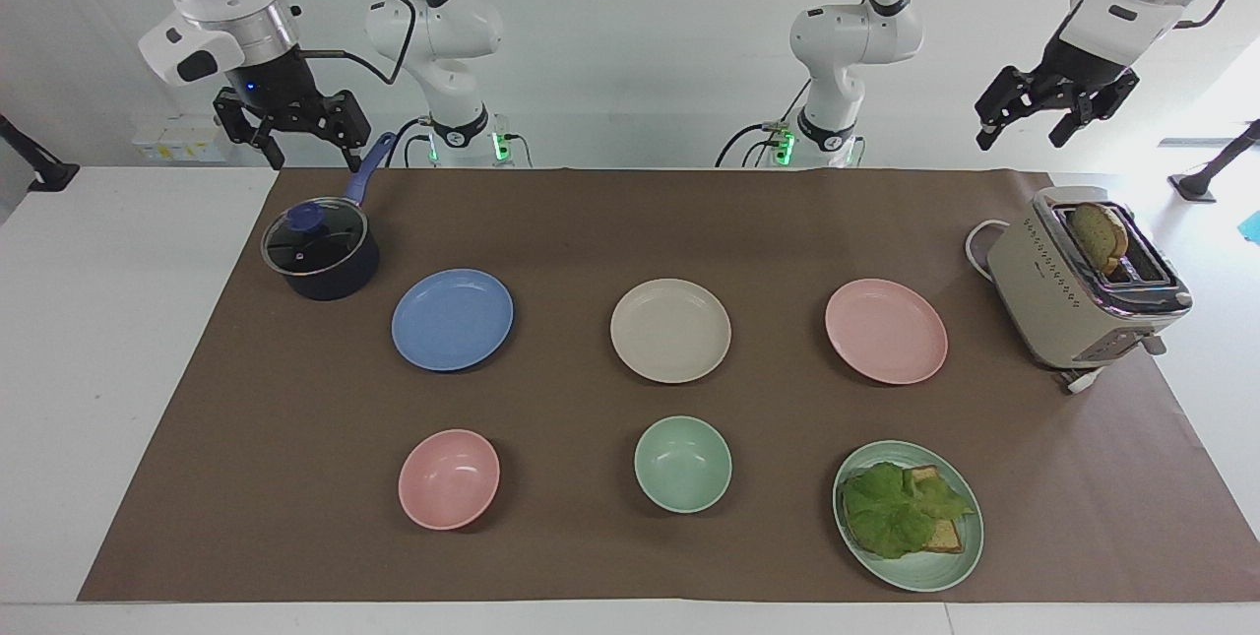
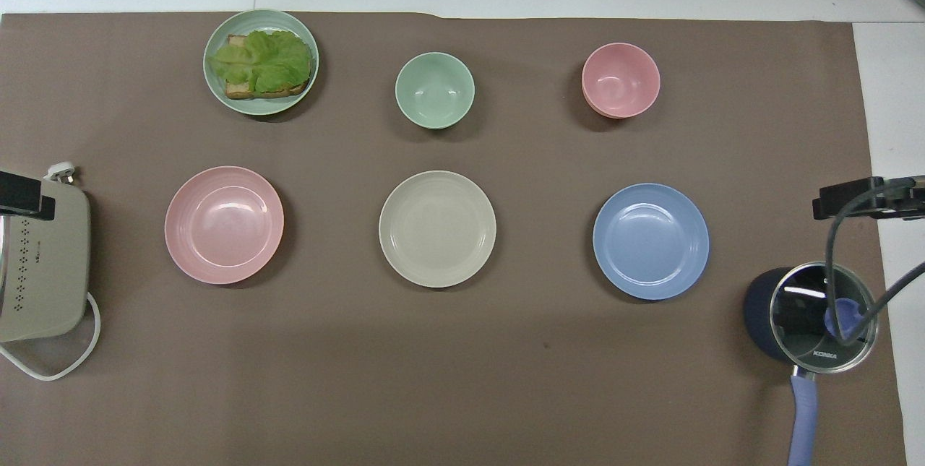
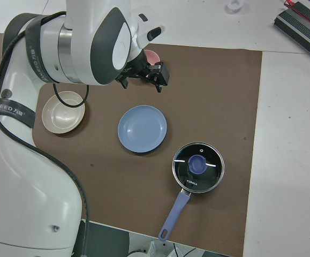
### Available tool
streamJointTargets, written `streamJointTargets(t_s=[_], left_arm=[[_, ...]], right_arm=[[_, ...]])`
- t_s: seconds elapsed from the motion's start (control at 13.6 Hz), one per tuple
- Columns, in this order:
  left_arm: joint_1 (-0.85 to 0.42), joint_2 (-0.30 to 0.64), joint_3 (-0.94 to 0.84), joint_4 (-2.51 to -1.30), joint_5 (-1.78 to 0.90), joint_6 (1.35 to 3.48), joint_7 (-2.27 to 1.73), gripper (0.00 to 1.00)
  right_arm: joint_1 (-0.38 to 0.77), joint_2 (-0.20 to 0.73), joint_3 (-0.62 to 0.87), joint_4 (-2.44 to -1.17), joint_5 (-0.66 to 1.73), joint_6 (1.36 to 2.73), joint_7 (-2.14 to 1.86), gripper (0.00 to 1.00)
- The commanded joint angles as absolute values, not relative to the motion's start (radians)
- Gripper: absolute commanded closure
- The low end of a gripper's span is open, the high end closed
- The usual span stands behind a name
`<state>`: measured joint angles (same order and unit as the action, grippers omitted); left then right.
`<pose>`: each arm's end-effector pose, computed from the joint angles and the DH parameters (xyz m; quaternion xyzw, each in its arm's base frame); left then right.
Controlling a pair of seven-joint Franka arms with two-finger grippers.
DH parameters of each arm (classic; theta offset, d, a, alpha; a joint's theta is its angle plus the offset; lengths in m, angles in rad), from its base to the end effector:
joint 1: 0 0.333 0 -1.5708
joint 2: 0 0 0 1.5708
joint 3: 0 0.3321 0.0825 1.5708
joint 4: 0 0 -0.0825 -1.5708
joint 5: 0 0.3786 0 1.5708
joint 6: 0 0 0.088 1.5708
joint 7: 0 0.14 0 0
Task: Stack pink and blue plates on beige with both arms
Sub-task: 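Move the left gripper toward the pink plate's near rim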
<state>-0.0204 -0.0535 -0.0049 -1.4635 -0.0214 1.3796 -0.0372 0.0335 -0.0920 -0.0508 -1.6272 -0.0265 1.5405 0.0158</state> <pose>0.5086 -0.0163 0.6685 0.9998 0.0041 -0.0155 0.0099 0.5157 -0.0140 0.6276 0.9998 -0.0169 0.0026 0.0109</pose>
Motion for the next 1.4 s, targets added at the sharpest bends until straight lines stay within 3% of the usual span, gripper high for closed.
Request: streamJointTargets(t_s=[0.0,0.29,0.81,1.32], left_arm=[[-0.020,-0.083,-0.005,-1.497,0.000,1.381,-0.022,0.00],[-0.017,-0.100,0.005,-1.554,-0.002,1.397,-0.032,0.00],[0.014,-0.127,0.005,-1.903,-0.002,1.713,-0.034,0.00],[0.050,-0.045,0.005,-2.111,-0.002,2.005,-0.035,0.00]], right_arm=[[0.026,-0.089,-0.052,-1.623,-0.023,1.525,-0.012,0.00],[0.025,-0.092,-0.052,-1.624,-0.023,1.525,-0.012,0.00],[0.025,-0.092,-0.052,-1.624,-0.023,1.523,-0.012,0.00],[0.025,-0.094,-0.052,-1.625,-0.023,1.523,-0.012,0.00]])
